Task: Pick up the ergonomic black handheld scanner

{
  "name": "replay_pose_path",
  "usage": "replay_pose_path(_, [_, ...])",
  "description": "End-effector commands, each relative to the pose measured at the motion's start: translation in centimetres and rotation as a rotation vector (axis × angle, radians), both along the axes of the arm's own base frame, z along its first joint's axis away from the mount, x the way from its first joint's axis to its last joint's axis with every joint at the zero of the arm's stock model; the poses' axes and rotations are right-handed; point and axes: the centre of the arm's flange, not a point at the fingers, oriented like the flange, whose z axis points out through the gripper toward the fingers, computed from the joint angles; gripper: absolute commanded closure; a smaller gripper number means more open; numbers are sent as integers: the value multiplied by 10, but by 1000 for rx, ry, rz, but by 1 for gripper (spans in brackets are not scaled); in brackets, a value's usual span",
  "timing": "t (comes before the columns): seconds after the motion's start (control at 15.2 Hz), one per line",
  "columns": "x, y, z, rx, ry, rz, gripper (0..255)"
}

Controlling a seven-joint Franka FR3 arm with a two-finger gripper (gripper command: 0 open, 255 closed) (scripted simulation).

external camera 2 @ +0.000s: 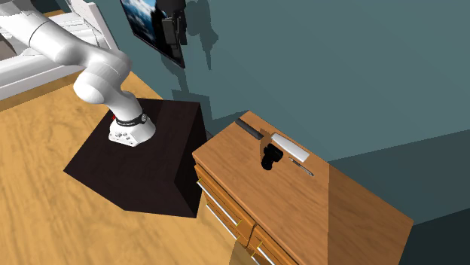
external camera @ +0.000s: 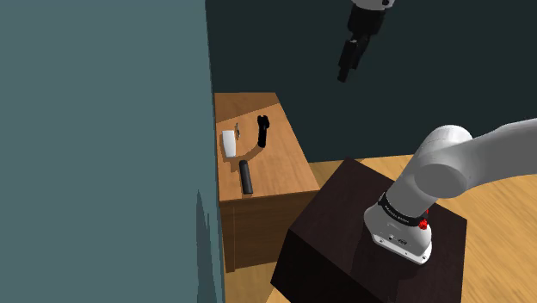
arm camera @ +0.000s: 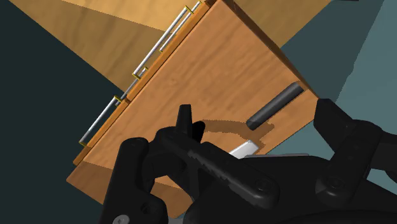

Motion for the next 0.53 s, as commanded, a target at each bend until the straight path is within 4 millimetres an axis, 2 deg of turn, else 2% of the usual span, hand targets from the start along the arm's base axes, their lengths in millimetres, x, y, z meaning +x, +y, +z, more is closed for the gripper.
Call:
replay_pose_path(0.0, [0,0,0,0,0,0,0])
replay_pose_path(0.46, [64,-13,-66,16,-2,-55,0])
